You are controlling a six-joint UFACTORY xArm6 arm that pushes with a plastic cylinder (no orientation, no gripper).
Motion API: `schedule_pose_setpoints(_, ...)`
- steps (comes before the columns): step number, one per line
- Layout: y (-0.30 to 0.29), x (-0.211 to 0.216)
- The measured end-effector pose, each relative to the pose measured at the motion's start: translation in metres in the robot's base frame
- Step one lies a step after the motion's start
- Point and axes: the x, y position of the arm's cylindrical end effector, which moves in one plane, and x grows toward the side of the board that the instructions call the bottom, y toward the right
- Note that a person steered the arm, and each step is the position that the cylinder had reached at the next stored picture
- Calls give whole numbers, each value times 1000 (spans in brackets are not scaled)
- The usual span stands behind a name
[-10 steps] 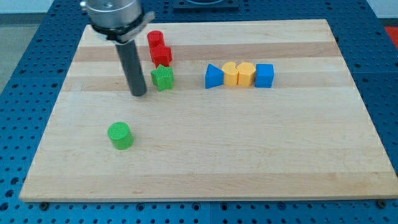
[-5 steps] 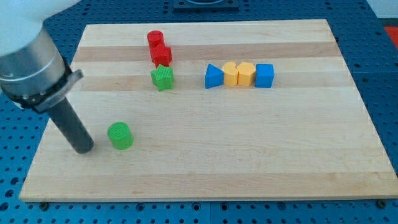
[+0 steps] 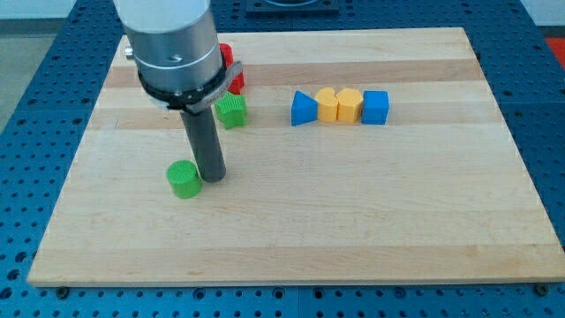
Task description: Move the green circle below the green star
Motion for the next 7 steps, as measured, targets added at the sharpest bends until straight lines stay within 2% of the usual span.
schedule_pose_setpoints(1, 19, 63)
schedule_pose_setpoints(2, -8, 101)
schedule_pose_setpoints(3, -49, 74)
schedule_pose_setpoints(4, -66, 25)
schedule_pose_setpoints(6, -55, -43)
schedule_pose_setpoints(7, -47, -43)
